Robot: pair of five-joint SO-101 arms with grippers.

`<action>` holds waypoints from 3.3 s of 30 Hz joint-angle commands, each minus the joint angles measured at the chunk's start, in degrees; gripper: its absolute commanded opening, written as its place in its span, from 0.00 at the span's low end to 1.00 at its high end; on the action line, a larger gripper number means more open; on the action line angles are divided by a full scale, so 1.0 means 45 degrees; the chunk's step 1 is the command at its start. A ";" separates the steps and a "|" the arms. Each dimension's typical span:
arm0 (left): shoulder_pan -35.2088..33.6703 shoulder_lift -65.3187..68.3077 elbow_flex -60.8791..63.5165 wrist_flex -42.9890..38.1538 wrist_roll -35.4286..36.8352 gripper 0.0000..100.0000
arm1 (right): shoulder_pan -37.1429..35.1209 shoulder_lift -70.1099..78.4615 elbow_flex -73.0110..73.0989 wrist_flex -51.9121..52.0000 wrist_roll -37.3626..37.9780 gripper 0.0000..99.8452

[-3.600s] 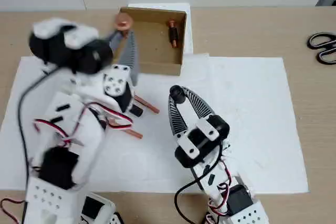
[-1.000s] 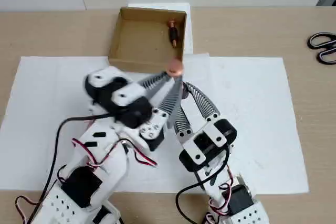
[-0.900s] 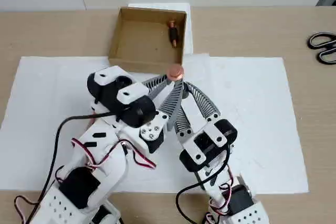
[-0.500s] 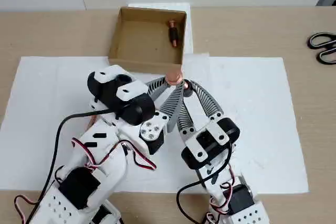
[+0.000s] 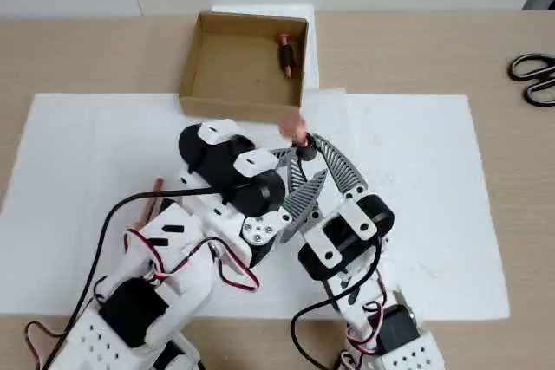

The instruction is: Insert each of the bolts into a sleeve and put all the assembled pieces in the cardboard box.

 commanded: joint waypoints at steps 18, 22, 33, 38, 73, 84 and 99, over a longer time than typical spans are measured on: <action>-0.0801 -0.0039 -0.2139 0.0352 -0.0957 0.15 | 0.0147 -0.0127 -0.0234 -0.0283 0.0020 0.00; -0.0801 -0.0078 -0.3233 0.1387 -0.0977 0.15 | 0.0147 -0.0127 -0.0137 -0.0283 0.0020 0.00; -0.4005 -0.0215 -0.1905 -0.0020 -0.0918 0.01 | 0.3233 -0.0127 -0.0254 0.2237 -0.1133 0.00; -0.4825 -0.2051 0.1592 -0.4259 -0.0977 0.01 | 0.4366 0.0010 -0.1641 0.3331 -0.2266 0.00; -0.7482 -0.8107 0.8117 -0.6056 -0.0977 0.01 | 0.2374 2.0542 -1.6391 -0.0557 -0.2266 0.00; -0.7482 -0.8088 0.8137 -0.6056 -0.0977 0.01 | 0.2178 2.8904 -2.3678 -0.2198 -0.2559 0.00; -0.7482 -0.8088 0.8938 -0.6056 -0.0977 0.01 | 0.1748 3.6444 -3.2469 0.1065 -0.5255 0.01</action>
